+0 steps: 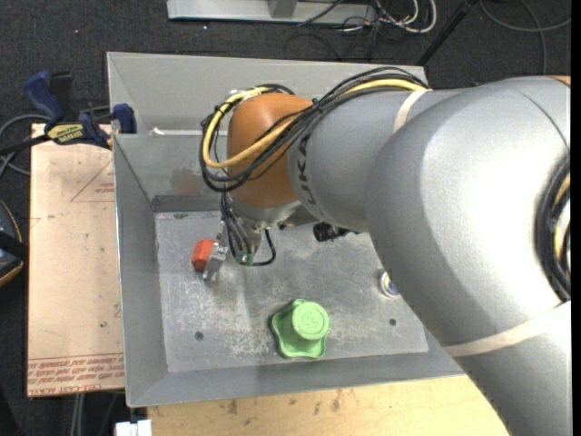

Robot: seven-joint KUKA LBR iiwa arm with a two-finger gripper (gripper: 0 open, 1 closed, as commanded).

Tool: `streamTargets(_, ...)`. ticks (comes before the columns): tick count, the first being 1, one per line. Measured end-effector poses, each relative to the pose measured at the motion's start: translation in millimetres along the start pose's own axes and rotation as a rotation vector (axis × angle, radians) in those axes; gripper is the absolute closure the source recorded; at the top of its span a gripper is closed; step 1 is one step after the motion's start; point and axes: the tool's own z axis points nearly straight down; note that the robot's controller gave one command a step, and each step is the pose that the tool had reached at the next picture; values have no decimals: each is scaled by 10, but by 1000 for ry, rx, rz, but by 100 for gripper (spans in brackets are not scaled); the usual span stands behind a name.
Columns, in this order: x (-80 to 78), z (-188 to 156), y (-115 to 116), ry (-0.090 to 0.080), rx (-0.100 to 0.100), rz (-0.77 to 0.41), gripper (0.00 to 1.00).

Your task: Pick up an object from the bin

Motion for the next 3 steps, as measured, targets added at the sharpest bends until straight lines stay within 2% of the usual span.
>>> streamTargets(1, -7, -117, 2, 1, 0, -1, 100)
streamTargets(2, -22, -623, 12, -2, -1, -2, 100)
streamTargets(3, -32, -899, 18, -1, -1, -4, 100)
